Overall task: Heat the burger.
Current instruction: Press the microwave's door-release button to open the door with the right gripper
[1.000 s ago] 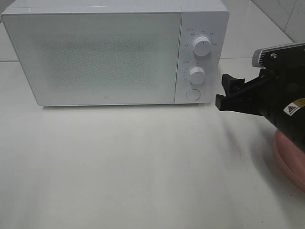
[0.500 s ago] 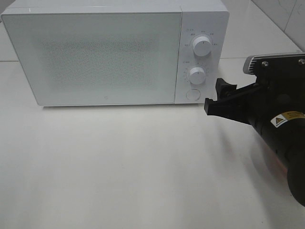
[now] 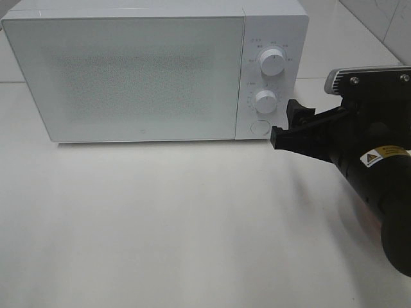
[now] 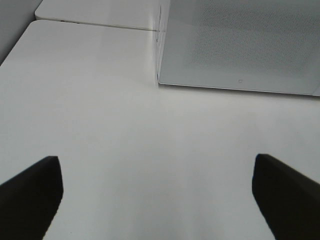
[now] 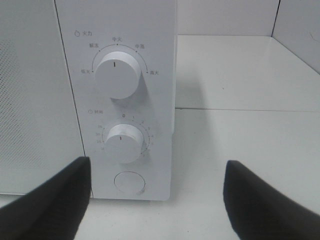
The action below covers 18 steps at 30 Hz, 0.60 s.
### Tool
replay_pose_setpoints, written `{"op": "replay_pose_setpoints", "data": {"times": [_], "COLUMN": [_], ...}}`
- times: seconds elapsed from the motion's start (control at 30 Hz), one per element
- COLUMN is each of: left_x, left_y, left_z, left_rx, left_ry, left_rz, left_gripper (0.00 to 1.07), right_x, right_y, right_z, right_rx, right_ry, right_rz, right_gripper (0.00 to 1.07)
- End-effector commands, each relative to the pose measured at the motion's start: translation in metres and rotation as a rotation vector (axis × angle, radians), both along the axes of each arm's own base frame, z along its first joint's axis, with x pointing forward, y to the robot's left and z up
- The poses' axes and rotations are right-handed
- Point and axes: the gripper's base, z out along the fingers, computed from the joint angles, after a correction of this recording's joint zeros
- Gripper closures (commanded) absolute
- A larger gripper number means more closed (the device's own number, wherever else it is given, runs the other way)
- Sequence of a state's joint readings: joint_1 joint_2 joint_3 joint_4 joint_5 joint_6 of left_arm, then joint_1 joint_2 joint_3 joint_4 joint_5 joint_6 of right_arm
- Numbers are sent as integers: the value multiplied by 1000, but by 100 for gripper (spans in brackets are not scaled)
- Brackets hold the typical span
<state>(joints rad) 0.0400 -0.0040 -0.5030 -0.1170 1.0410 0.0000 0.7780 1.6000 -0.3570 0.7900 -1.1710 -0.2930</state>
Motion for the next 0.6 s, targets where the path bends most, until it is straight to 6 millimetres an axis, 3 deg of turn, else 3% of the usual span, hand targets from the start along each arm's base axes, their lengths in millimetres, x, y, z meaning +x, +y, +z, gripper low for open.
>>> {"op": "replay_pose_setpoints", "data": {"times": [0.03, 0.13, 0.17, 0.2, 0.23, 0.3, 0.4, 0.57, 0.6], "left_x": [0, 0, 0, 0, 0, 0, 0, 0, 0], "left_y": [0, 0, 0, 0, 0, 0, 0, 0, 0], "left_z": [1, 1, 1, 1, 1, 1, 1, 1, 1], "left_rx": [-6, -6, -6, -6, -6, -6, -6, -6, -6], "left_ry": [-9, -9, -9, -9, -9, -9, -9, -9, -9], "left_rz": [0, 0, 0, 0, 0, 0, 0, 0, 0], "left_gripper": [9, 9, 9, 9, 9, 9, 9, 9, 9], "right_x": [1, 1, 1, 1, 1, 1, 0, -2, -2], "right_y": [1, 1, 2, 2, 2, 2, 3, 4, 5], "right_z": [2, 2, 1, 1, 1, 0, -4, -8, -9], "right_rx": [15, 114, 234, 234, 374, 431, 685, 887, 967], "right_ry": [-14, -1, 17, 17, 39, 54, 121, 193, 219], "right_rz": [-2, -20, -41, -41, -67, -78, -131, -187, -211], "right_gripper": [38, 39, 41, 41, 44, 45, 53, 62, 68]}}
